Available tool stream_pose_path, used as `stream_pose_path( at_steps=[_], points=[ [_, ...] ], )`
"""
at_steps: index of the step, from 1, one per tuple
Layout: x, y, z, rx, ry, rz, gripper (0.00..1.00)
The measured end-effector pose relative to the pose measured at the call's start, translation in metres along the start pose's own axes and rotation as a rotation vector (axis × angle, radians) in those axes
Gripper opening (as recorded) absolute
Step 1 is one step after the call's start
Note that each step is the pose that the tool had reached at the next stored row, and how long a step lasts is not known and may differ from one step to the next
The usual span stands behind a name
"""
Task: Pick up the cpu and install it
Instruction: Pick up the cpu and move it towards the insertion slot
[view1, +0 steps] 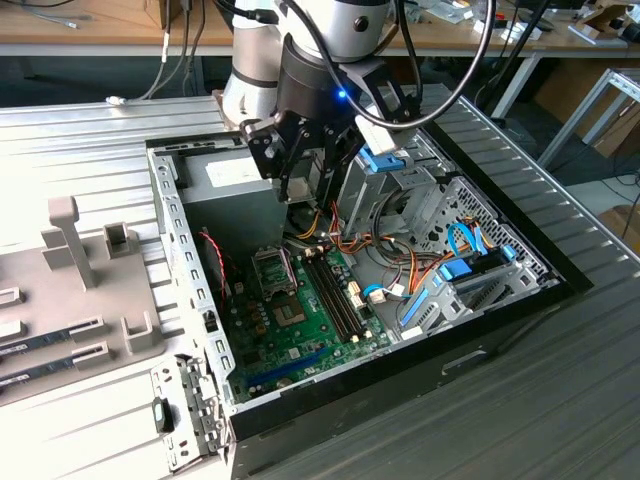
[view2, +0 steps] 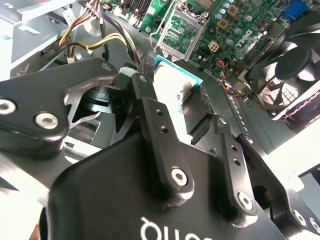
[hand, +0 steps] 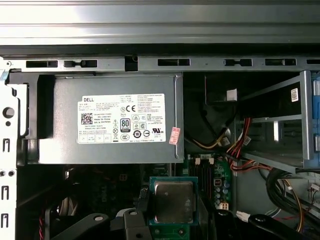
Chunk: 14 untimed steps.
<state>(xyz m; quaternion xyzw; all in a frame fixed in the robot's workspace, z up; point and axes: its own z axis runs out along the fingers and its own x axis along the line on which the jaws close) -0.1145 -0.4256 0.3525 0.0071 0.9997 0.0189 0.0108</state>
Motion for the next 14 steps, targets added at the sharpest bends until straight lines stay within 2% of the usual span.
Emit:
stream_pose_path(
  at_steps=[14],
  points=[
    [-0.0053,-0.0047,0.0023,0.0001,0.0000,0.000,0.47]
  ],
)
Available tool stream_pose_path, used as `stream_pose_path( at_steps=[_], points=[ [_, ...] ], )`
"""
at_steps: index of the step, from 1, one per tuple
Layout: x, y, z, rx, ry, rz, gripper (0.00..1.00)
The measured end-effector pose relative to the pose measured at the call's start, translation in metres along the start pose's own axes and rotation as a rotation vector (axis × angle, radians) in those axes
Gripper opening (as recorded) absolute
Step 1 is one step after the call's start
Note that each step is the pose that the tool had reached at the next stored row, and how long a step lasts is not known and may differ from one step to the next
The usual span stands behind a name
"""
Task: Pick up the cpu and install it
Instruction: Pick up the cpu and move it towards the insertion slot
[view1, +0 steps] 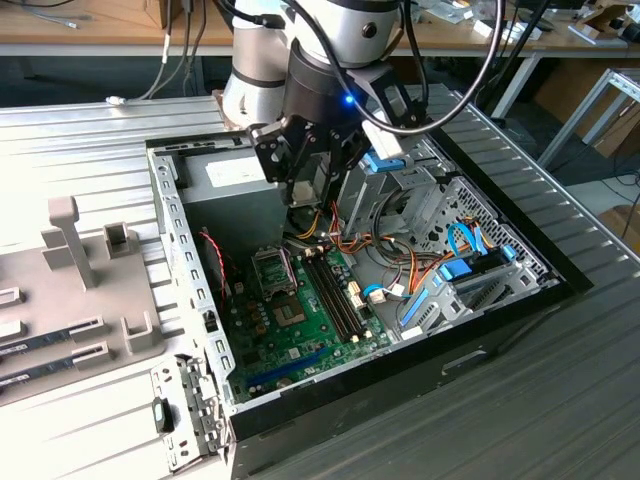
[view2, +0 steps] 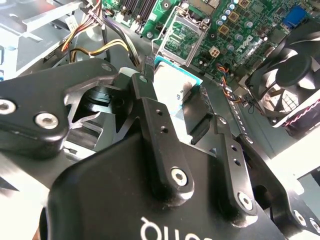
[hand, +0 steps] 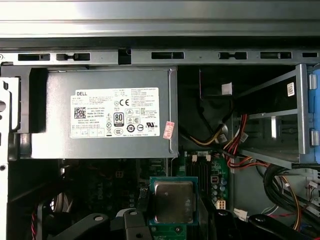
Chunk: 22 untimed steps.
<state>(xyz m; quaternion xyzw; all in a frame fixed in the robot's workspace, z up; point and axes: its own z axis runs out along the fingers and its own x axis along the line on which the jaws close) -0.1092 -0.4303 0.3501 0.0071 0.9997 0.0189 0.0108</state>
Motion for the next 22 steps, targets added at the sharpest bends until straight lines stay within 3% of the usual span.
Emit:
stream_pose_path(
  at_steps=[22],
  points=[
    [-0.0103,-0.0030,0.0045,0.0000,0.0000,0.000,0.47]
  ],
)
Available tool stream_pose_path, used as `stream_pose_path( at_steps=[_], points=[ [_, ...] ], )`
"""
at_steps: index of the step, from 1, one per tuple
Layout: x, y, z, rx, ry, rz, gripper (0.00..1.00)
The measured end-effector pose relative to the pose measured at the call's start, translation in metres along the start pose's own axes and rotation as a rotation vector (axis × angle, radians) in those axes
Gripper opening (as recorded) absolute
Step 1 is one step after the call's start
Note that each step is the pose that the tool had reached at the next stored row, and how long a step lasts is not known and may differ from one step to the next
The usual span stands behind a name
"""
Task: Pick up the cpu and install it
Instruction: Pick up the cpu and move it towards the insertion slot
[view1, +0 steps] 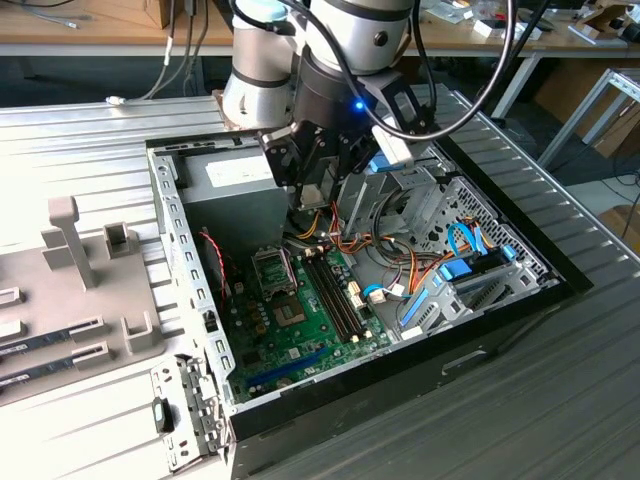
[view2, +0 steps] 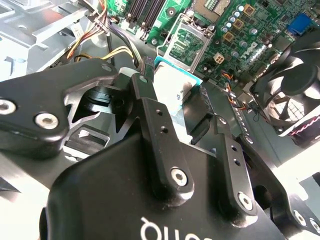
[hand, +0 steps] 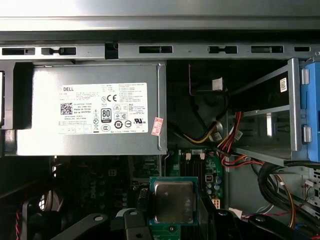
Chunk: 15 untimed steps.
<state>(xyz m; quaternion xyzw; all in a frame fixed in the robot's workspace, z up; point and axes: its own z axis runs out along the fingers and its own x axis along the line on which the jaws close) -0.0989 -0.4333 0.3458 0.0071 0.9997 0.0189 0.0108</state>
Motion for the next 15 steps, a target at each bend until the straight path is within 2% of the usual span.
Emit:
stream_pose_path(
  at_steps=[9,15],
  points=[
    [-0.0056,-0.0003,0.0023,0.0003,0.0002,0.000,0.47],
    [-0.0084,-0.0043,0.0040,0.0000,0.0000,0.000,0.47]
  ],
)
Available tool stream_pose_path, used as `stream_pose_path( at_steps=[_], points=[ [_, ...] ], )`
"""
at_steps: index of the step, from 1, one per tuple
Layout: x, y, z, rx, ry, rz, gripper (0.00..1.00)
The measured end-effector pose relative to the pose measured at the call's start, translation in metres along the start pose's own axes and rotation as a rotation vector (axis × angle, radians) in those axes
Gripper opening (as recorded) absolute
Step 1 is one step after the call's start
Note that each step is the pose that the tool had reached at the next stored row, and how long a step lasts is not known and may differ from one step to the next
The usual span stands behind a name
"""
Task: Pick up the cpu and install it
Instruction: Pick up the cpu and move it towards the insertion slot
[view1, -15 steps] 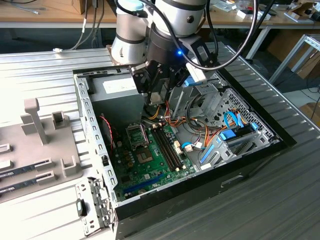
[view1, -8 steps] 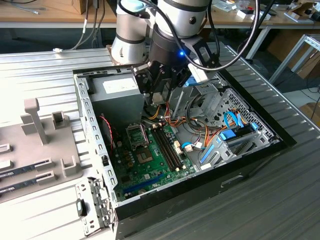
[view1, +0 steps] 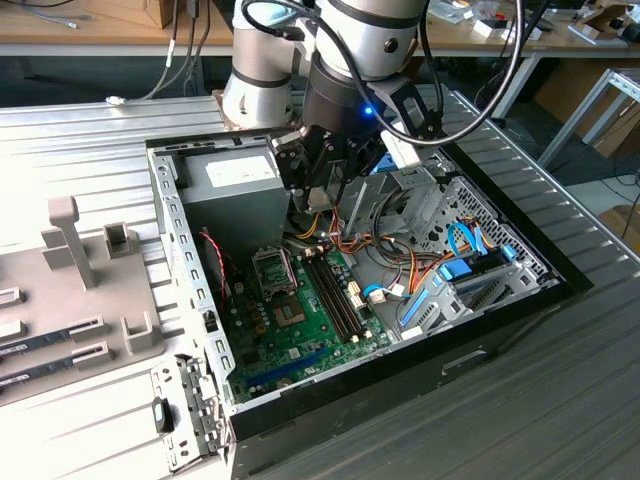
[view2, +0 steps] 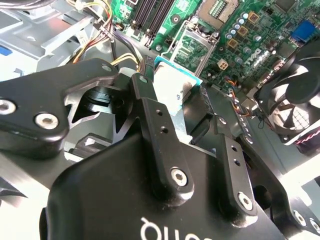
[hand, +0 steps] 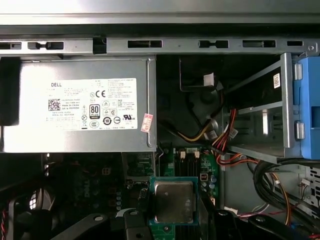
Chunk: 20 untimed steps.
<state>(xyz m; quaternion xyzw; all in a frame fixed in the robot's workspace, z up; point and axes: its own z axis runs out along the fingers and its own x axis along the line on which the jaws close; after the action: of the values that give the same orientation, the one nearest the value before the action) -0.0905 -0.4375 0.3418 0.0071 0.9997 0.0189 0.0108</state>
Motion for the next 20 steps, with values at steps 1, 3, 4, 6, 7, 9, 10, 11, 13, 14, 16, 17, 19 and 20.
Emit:
stream_pose_path(
  at_steps=[1,3,4,6,7,9,10,11,13,14,16,17,19,20],
  points=[
    [-0.0006,-0.0009,0.0004,-0.0001,0.0000,0.000,0.47],
    [-0.0014,-0.0021,0.0010,0.0000,0.0000,0.000,0.47],
    [-0.0017,-0.0025,0.0012,-0.0001,-0.0001,0.000,0.47],
    [-0.0023,-0.0032,0.0017,-0.0001,0.0000,0.000,0.47],
    [-0.0026,-0.0036,0.0020,-0.0001,0.0000,0.000,0.47],
    [-0.0032,-0.0043,0.0024,0.0000,0.0000,0.000,0.47],
    [-0.0034,-0.0046,0.0026,0.0000,0.0000,0.000,0.47],
    [-0.0038,-0.0050,0.0029,-0.0001,0.0000,0.000,0.47],
    [-0.0043,-0.0056,0.0034,0.0000,0.0000,0.000,0.47],
    [-0.0046,-0.0059,0.0036,0.0000,0.0000,0.000,0.47],
    [-0.0057,-0.0070,0.0043,0.0000,0.0000,0.000,0.47],
    [-0.0062,-0.0075,0.0047,-0.0001,-0.0001,0.000,0.47],
    [-0.0070,-0.0082,0.0052,0.0000,0.0000,0.000,0.47],
    [-0.0076,-0.0088,0.0056,0.0000,0.0000,0.000,0.47]
  ],
)
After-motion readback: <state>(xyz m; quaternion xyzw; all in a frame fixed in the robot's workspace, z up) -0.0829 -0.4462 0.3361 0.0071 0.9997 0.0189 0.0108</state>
